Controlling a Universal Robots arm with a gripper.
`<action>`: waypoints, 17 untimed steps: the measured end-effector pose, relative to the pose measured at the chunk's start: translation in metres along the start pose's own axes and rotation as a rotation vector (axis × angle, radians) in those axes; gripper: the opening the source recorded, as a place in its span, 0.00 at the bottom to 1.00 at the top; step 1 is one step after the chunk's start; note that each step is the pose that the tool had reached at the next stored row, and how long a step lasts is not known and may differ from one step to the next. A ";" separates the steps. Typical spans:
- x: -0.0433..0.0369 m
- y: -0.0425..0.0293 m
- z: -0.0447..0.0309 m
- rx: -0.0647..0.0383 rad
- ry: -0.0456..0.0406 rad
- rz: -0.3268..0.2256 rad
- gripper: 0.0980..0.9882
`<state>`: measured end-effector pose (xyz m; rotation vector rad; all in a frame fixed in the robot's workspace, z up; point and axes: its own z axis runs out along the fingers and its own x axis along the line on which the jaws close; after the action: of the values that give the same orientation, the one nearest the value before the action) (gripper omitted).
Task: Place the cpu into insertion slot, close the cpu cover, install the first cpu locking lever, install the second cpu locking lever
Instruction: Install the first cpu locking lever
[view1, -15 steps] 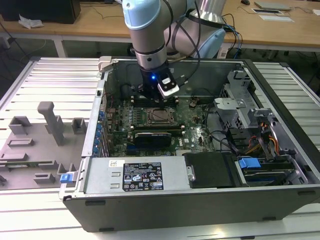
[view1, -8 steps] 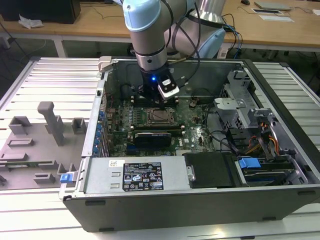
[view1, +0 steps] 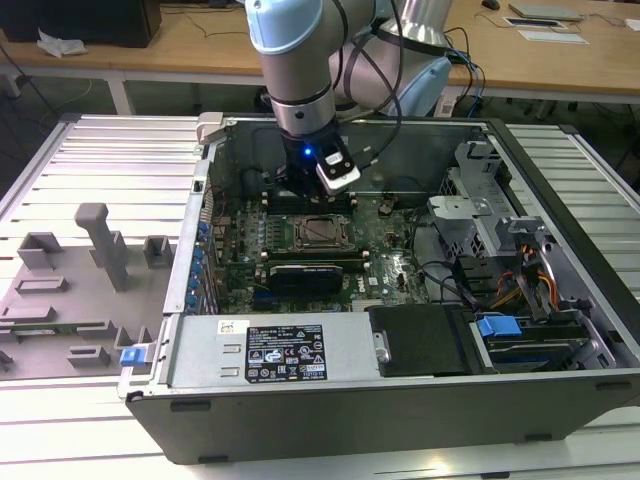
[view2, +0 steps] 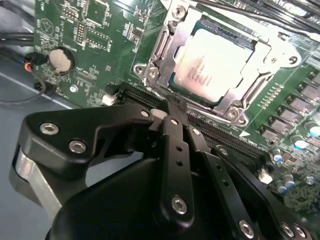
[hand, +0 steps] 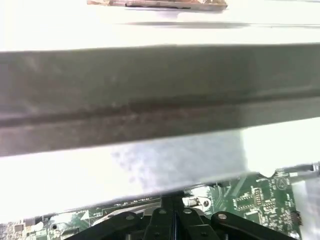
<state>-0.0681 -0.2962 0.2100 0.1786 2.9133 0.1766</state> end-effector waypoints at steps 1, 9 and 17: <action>-0.0004 0.0003 -0.0021 0.002 -0.0002 0.000 0.01; -0.0027 0.0011 -0.0127 0.032 0.0053 -0.006 0.01; -0.0053 0.0007 -0.0116 0.036 0.0838 0.003 0.01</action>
<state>-0.0654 -0.2974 0.2224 0.1852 3.0012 0.1358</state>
